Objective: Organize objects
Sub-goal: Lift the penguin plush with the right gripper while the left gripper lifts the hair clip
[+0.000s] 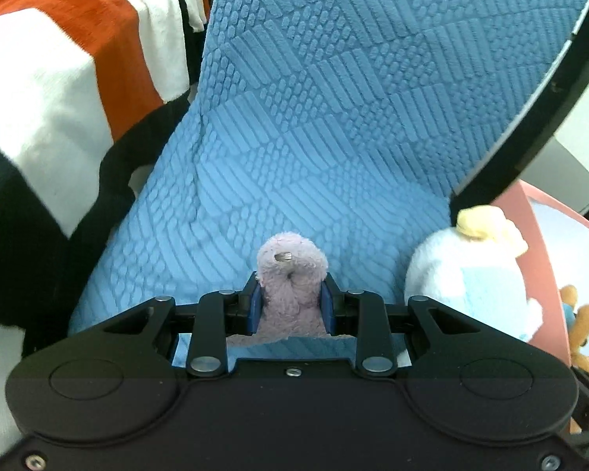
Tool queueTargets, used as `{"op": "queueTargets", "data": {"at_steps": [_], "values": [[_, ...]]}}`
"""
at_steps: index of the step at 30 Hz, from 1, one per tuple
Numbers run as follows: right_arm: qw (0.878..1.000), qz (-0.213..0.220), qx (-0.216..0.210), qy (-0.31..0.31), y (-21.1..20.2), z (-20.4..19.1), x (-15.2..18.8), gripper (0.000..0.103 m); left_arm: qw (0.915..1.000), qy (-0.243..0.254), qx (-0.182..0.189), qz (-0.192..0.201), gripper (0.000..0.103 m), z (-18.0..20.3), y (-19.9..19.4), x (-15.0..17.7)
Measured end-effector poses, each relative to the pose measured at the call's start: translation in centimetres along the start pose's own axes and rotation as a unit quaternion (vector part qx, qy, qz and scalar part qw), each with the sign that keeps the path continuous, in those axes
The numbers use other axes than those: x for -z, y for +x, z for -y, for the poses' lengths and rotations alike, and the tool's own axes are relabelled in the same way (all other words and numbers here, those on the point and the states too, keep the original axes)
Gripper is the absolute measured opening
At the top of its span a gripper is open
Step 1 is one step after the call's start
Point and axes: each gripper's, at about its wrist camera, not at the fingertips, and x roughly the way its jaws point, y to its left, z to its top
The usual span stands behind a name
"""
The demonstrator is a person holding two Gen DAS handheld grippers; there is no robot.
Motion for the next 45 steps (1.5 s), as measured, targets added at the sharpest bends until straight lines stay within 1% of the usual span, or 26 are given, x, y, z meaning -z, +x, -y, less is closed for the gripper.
{"op": "queueTargets", "data": {"at_steps": [5, 9, 13, 16, 23, 28, 32, 34, 37, 39, 42, 45], "values": [[1.0, -0.001, 0.003, -0.011, -1.6, -0.6, -0.3, 0.09, 0.9999, -0.004, 0.012, 0.006, 0.027, -0.2, -1.4, 0.9], [1.0, 0.0, 0.0, -0.011, -2.6, -0.9, -0.7, 0.09, 0.9997, -0.003, 0.016, 0.017, 0.027, -0.1, -2.5, 1.0], [1.0, 0.002, 0.001, -0.023, -3.6, -1.4, -1.0, 0.09, 0.9993, -0.022, 0.022, 0.022, 0.027, -0.4, -3.5, 1.3], [0.999, 0.003, 0.005, -0.034, -4.2, -1.6, -1.0, 0.09, 0.9993, -0.024, 0.018, 0.024, 0.027, -0.5, -4.3, 1.6], [1.0, 0.005, -0.003, -0.023, -6.1, -1.1, -1.2, 0.09, 0.9995, -0.016, 0.023, 0.017, 0.027, 0.8, -5.8, 2.5], [1.0, 0.011, -0.003, -0.025, -7.7, -0.7, -1.6, 0.09, 0.9995, -0.006, 0.028, 0.008, 0.027, 2.3, -6.7, 3.0], [1.0, 0.011, 0.001, -0.02, -8.8, 0.2, -2.2, 0.09, 0.9992, -0.005, 0.04, 0.002, 0.027, 3.3, -7.6, 2.7], [1.0, 0.013, 0.0, -0.011, -9.6, 0.8, -2.6, 0.09, 0.999, 0.004, 0.044, 0.005, 0.027, 4.2, -8.3, 2.4], [1.0, 0.02, -0.005, 0.007, -11.1, 1.8, -3.4, 0.09, 0.9989, 0.023, 0.039, 0.013, 0.027, 5.9, -9.4, 1.8], [1.0, 0.029, -0.008, 0.007, -12.2, 2.3, -3.9, 0.09, 0.9982, 0.034, 0.045, 0.022, 0.027, 7.3, -10.3, 1.3], [0.999, 0.033, 0.001, -0.001, -13.5, 2.9, -5.0, 0.09, 0.997, 0.042, 0.059, 0.027, 0.027, 9.5, -11.4, 0.4], [0.999, 0.036, 0.001, -0.004, -14.6, 3.7, -6.1, 0.09, 0.996, 0.057, 0.059, 0.036, 0.027, 11.9, -12.3, -0.6]]}}
